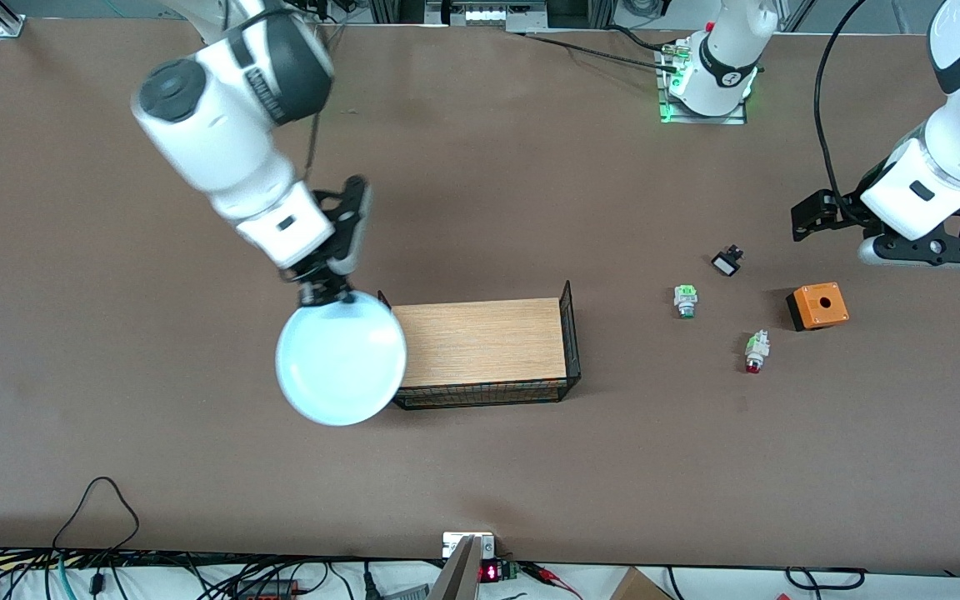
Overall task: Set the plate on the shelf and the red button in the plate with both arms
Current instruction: 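Lift the plate and carry it onto the wooden box top, then release the plate while the left gripper reaches the red switch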
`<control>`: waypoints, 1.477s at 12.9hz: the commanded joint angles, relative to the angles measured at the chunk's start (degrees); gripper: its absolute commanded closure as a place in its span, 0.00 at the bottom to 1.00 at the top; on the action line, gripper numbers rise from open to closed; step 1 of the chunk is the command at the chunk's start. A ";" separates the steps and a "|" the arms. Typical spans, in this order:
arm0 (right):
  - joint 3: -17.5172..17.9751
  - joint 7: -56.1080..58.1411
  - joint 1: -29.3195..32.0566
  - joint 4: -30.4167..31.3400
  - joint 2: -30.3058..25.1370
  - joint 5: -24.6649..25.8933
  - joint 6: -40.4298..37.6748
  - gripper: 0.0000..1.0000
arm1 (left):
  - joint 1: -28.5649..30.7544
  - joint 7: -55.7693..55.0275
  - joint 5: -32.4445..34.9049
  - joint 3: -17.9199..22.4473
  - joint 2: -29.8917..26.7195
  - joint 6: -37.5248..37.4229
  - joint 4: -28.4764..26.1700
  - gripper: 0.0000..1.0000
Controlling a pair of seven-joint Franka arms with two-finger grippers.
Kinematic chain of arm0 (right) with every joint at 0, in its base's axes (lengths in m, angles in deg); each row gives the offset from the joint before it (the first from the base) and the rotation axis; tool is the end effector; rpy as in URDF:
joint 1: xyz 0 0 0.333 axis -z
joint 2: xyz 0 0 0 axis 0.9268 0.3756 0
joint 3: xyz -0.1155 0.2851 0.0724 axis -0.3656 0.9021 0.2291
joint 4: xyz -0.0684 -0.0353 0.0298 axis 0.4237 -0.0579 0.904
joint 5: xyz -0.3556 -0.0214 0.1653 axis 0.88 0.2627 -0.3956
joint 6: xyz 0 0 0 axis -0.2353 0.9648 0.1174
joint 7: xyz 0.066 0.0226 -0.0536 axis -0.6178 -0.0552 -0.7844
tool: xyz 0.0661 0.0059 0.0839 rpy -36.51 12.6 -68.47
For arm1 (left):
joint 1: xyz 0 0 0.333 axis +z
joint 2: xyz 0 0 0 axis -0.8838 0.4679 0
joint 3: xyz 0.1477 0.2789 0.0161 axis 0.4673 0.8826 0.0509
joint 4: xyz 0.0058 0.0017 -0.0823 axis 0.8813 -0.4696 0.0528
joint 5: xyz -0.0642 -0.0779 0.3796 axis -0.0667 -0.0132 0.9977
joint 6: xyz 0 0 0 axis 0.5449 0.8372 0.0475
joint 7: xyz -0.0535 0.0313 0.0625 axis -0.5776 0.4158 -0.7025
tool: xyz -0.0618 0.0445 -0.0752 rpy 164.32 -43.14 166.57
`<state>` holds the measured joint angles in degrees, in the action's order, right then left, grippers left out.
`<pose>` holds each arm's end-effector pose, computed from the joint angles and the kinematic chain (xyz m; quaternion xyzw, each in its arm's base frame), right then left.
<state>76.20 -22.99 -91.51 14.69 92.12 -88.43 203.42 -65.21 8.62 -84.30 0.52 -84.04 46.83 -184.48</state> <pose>0.5740 0.3427 0.4891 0.7124 0.6837 0.1582 0.0081 0.5705 -0.0547 0.5611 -0.9995 0.0178 0.0262 0.0058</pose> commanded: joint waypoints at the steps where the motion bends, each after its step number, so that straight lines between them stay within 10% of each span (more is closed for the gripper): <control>1: -0.59 -6.85 -4.71 -2.04 1.33 5.03 -1.12 1.00 | -0.14 0.91 -1.09 0.13 0.73 -1.07 1.51 0.00; 11: -0.59 -40.95 -19.32 -2.30 9.76 30.43 2.21 1.00 | -0.14 0.91 -1.09 0.13 0.65 -1.15 1.51 0.00; 19: -0.94 -49.50 -19.49 -2.04 15.56 37.65 9.95 1.00 | 1.00 1.26 -0.22 0.31 6.60 -2.55 1.16 0.00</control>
<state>75.64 -70.61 -110.67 14.03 106.12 -52.55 212.33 -64.88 8.62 -84.30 0.71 -82.15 45.58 -184.68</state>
